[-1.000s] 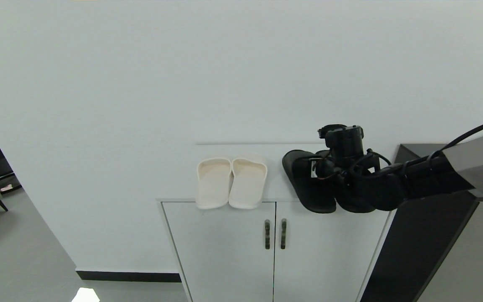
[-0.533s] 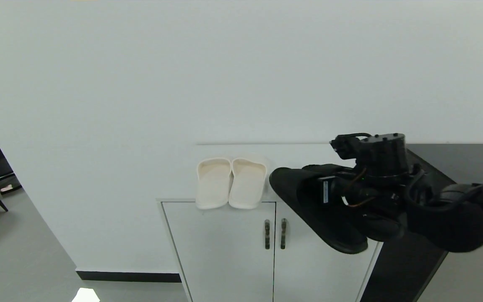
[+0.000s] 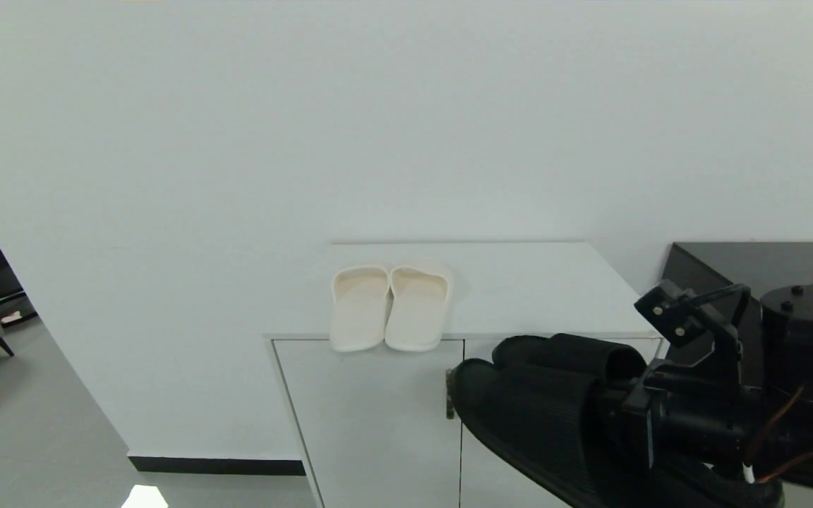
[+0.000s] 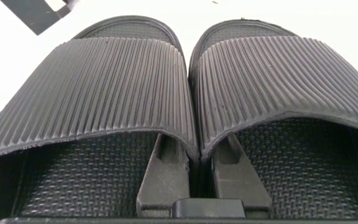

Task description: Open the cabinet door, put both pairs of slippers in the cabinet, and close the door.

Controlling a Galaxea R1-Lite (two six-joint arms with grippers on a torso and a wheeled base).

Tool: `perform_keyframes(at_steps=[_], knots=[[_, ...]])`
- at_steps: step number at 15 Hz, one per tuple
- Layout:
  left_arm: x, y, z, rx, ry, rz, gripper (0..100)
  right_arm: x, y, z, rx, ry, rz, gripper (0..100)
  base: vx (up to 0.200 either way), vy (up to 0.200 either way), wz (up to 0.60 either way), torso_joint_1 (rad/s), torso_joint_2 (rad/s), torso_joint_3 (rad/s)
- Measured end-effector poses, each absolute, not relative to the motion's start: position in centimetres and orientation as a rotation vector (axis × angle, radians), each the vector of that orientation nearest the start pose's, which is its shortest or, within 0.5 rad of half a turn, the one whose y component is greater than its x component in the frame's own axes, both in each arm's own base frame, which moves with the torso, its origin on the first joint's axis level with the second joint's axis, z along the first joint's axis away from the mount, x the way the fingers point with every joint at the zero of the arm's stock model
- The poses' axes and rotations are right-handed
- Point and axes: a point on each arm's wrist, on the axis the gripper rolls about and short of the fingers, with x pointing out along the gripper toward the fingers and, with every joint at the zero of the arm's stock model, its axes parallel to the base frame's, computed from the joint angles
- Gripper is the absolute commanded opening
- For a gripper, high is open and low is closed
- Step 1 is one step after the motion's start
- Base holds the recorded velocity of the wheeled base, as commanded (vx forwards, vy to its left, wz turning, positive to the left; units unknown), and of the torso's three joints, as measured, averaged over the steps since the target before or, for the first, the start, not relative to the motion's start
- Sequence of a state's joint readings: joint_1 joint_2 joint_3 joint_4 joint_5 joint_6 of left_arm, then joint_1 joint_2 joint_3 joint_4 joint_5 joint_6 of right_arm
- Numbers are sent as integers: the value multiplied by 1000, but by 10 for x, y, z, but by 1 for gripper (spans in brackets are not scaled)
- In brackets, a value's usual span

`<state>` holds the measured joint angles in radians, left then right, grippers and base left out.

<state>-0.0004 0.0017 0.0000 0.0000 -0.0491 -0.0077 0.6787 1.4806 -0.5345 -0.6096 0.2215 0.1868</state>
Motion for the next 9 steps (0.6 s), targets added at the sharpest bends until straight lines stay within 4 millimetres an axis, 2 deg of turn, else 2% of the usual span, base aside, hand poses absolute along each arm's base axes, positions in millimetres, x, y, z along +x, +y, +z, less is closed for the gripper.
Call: perform_keyframes(at_steps=[3, 9], knots=[[-23, -1, 75, -8, 2, -50, 0, 171, 148, 168, 93, 416, 872, 0, -200, 0, 0, 1, 1, 2], [-23, -1, 76, -7, 2, -50, 0, 162, 149, 166, 99, 394, 918, 0, 0, 0, 0, 0, 0, 0]])
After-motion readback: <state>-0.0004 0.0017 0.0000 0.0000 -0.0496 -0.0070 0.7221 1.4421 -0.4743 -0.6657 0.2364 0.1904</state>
